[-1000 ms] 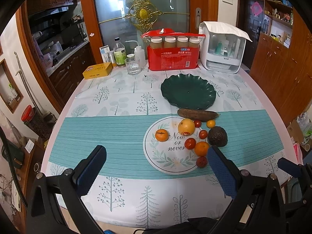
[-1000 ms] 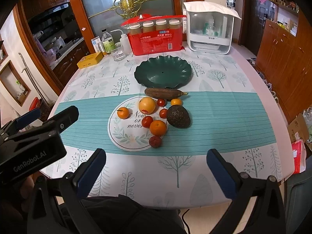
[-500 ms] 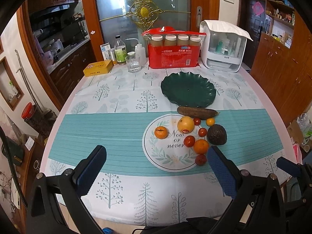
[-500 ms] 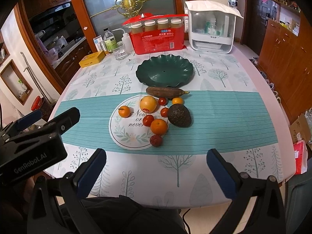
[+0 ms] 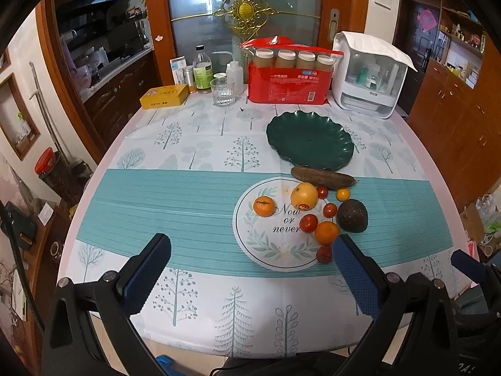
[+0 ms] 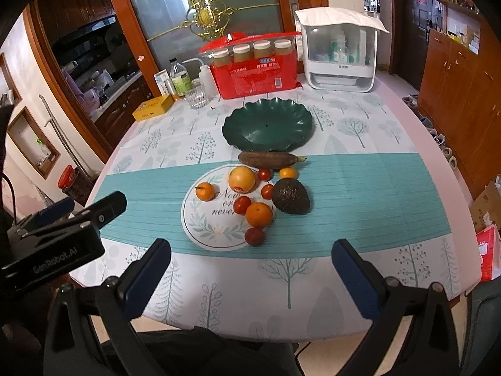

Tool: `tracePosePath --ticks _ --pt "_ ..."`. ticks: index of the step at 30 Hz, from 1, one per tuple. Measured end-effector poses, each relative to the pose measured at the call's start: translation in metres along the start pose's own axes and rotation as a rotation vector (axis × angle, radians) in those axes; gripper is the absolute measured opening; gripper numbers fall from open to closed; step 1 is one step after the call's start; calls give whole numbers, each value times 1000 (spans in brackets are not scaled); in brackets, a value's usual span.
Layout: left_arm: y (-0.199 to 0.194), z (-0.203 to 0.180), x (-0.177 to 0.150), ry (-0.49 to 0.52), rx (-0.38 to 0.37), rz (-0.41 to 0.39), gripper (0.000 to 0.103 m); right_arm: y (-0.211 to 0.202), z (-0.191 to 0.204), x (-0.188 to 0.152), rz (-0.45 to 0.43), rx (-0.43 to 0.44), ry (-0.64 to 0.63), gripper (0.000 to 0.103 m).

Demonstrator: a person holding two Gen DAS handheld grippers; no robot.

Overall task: Organize fruits
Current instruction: 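Move both tools toward the fruit on the white placemat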

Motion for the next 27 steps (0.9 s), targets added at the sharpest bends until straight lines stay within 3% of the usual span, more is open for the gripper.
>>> tracePosePath --ticks 14,19,27 --pt "21 25 2 -35 30 68 103 4 -4 12 -12 -11 -3 103" --pt "37 42 7 -51 12 85 103 19 -4 11 -13 -76 -29 101" --pt "72 52 27 9 -39 124 103 53 -5 6 -3 -159 -22 98"
Point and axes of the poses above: each gripper's, at about its wrist camera, not at the fingertips, and y roughly the way its jaws point, z to its left, x to its top, the point moved 7 cm from there along y, roughly the way its jaws point, and after that the axes turned 9 degrees about z, right-handed, at the moved point
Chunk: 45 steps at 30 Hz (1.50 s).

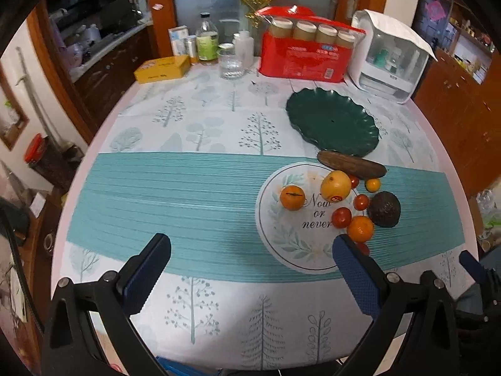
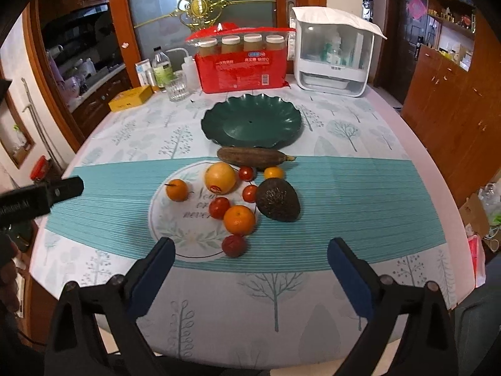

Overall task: Organize fruits
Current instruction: 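Move both tools toward the fruit on the white placemat, then grasp the dark red wrinkled fruit with the right tool while the left tool grasps a mandarin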

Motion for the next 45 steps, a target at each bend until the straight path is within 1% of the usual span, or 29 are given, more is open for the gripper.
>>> tracePosePath --ticks 3,5,11,16,21,26,30,34,37,39,41,45 --pt "16 -2 10 40 -23 15 103 14 3 -5 7 -41 -14 96" --pt "26 -4 15 66 -31 26 103 25 5 -8 31 -61 -14 93" --pt "53 -13 31 121 -74 36 103 54 12 -19 97 -39 19 88" --pt "76 -22 42 150 -96 50 103 77 23 -20 151 -17 -6 82" --pt "104 -30 51 160 -99 105 103 104 34 -14 220 16 -66 73" --pt "134 -39 57 164 -100 168 100 127 34 -10 297 26 -86 64" --pt "156 -51 58 186 -98 204 94 141 32 -10 350 36 -86 54" --pt "170 -59 57 199 -104 235 90 148 34 -12 383 65 -110 46" --pt "180 -64 57 209 -93 247 87 154 35 -12 393 77 -123 43" --pt "185 -66 58 213 -89 252 79 157 35 -13 400 81 -124 41" --pt "190 -69 58 217 -87 256 75 159 33 -13 402 81 -123 38" --pt "199 -73 57 215 -99 272 72 163 30 -13 403 81 -121 35"
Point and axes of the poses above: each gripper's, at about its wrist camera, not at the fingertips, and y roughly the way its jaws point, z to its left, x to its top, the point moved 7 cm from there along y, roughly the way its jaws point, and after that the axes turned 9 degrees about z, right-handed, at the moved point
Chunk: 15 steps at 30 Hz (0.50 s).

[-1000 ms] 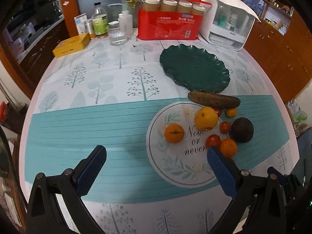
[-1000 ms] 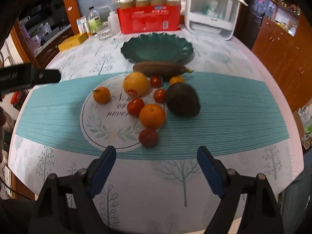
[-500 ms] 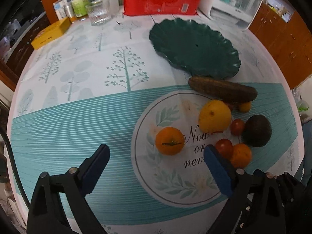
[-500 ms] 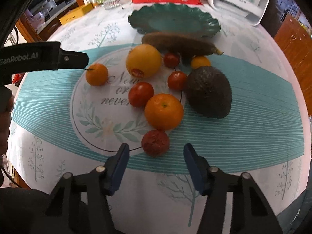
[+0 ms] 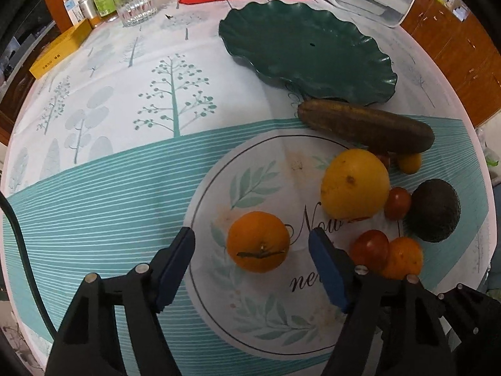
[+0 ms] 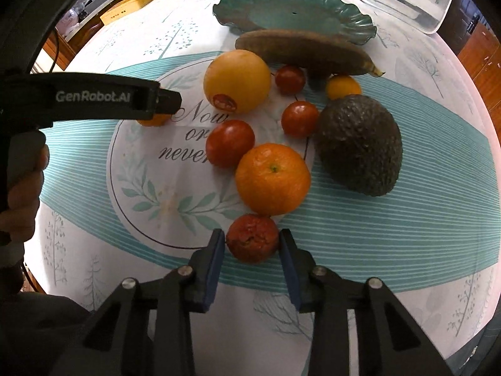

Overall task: Organize fruits
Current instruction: 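Grasp the dark red wrinkled fruit with the right tool while the left tool grasps a mandarin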

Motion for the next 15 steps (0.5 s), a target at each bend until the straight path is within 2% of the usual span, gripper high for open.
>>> tracePosePath --ticks 6,8,12,15 --pt "9 -2 3 6 3 17 55 5 1 12 -18 -5 -17 34" --pt "11 -2 3 2 1 22 53 6 2 12 -16 -11 -21 34" --pt "9 -1 4 4 3 2 40 6 6 11 -10 -12 -30 33" --pt "9 -3 3 -3 -5 -3 39 5 9 10 -11 1 -30 33"
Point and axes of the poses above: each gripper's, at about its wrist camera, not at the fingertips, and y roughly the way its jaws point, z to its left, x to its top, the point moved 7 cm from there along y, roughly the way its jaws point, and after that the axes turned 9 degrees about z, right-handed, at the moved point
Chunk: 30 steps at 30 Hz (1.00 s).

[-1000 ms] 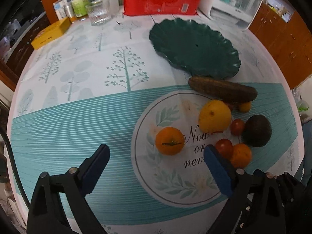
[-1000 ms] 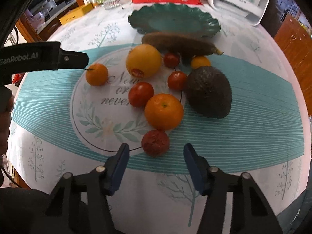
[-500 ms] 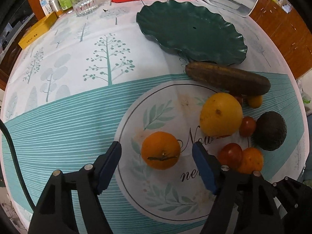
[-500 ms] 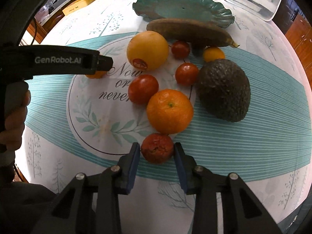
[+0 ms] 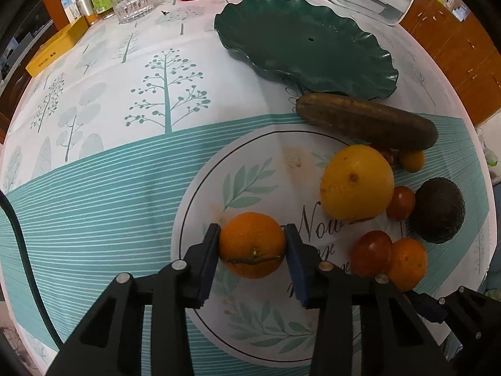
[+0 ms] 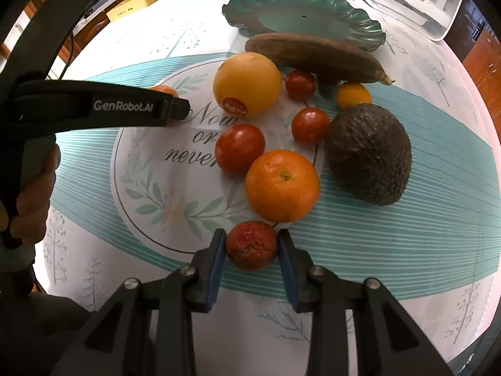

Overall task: Organize fruits
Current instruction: 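Grasp the dark red wrinkled fruit with the right tool while the left tool grasps a mandarin, then carry both fruits onto the green plate and open both tools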

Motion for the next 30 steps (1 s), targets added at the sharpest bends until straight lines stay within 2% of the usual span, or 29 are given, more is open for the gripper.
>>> tracePosePath --ticks 10,17,22,30 --pt "-26 4 -9 16 15 -66 39 -14 -4 -9 -31 37 32 33" --pt "-68 2 -4 44 26 -163 39 -51 -5 -4 -121 49 32 33" --pt "-100 0 9 43 23 -239 39 -85 -9 14 -217 40 18 33" --pt "-145 -7 32 40 29 -336 39 -126 -32 65 -351 1 4 33"
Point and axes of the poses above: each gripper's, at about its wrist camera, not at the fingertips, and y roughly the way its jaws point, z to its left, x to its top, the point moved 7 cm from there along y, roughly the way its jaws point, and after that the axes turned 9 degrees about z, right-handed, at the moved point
